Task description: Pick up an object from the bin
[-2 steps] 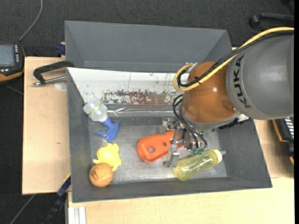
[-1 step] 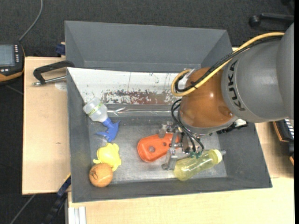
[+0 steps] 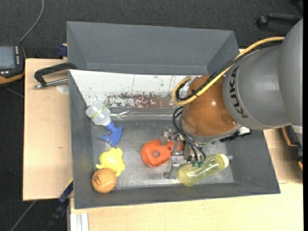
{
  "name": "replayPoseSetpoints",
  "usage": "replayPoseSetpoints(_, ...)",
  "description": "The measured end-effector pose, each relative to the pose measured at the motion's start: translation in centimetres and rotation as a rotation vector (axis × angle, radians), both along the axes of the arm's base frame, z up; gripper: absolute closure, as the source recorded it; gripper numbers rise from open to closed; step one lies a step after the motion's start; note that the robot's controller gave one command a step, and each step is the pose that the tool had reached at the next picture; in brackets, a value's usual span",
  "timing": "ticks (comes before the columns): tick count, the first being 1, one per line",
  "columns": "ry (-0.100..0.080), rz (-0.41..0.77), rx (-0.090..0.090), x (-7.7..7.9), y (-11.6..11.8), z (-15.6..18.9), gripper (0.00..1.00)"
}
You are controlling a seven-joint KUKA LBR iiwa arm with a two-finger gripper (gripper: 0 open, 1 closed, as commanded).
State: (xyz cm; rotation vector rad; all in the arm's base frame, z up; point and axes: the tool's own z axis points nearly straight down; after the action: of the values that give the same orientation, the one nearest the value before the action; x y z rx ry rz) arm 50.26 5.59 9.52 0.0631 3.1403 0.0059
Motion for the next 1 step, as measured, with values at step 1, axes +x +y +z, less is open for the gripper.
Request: replayPoseSetpoints(1, 0.003, -0.005, 0.0, -0.05, 1.73, -1.06, 0.0)
